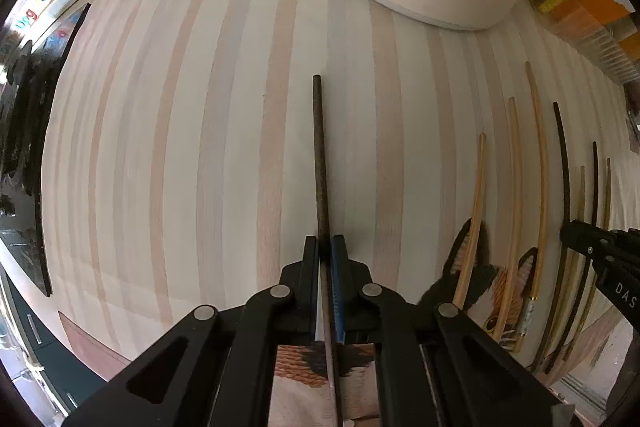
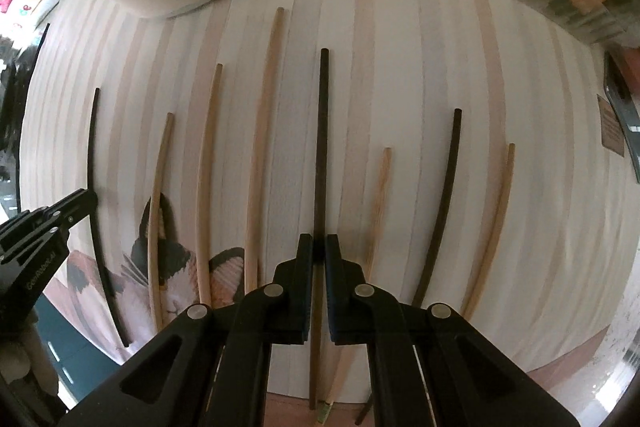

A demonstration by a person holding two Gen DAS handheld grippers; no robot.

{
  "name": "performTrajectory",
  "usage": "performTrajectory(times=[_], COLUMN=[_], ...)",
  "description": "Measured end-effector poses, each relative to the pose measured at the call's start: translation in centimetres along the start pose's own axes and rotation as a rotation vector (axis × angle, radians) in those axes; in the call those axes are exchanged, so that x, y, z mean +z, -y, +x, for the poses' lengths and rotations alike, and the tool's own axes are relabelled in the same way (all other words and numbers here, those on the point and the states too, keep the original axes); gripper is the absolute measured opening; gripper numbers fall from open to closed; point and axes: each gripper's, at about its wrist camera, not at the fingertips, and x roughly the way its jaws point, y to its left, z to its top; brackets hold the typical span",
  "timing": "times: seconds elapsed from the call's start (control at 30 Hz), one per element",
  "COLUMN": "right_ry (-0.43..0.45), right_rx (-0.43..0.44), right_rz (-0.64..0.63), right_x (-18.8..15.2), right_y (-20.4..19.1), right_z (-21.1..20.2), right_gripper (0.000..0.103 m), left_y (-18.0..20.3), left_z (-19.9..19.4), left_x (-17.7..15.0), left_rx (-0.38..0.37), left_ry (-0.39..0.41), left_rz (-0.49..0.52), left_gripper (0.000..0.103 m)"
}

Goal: Organize utensils
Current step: 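Grasp a dark brown chopstick with the left tool while the right tool grasps a black chopstick, then lift both chopsticks and carry them above the beige holder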

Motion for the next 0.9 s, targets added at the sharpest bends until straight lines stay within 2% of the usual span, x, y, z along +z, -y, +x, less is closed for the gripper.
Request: performTrajectory(times=[0.2, 0.27, 0.37, 0.67, 0.9], right_ry=[-0.012, -0.016, -0.018, -0.004, 0.034], right_rx=[-0.031, -0.037, -0.042, -0.1, -0.058], right_rz=[-0.001, -0.001, -0.002, -0.018, 0.029], right_x=[1.3, 1.6, 1.0, 0.0, -1.2], right_y=[0.7, -2.3, -4.0, -6.2, -5.8], right_z=[-0.2, 0.5, 1.4, 1.1, 1.7], right_gripper=[0.006, 0.006, 0.006, 0.007, 0.006], left_y=[1.2, 1.5, 1.6, 1.7, 1.8], left_z=[0.5, 0.7, 0.6, 0.7, -0.1], left_x=[0.5, 0.5, 0.6, 0.7, -0.7], left_rx=[0.007, 0.008, 0.01, 0.016, 0.022], left_ry=[0.001, 0.001, 0.001, 0.003, 0.021], left_rz=[0.005, 0.004, 0.006, 0.006, 0.018], left_gripper=[0.004, 0.004, 0.004, 0.004, 0.004])
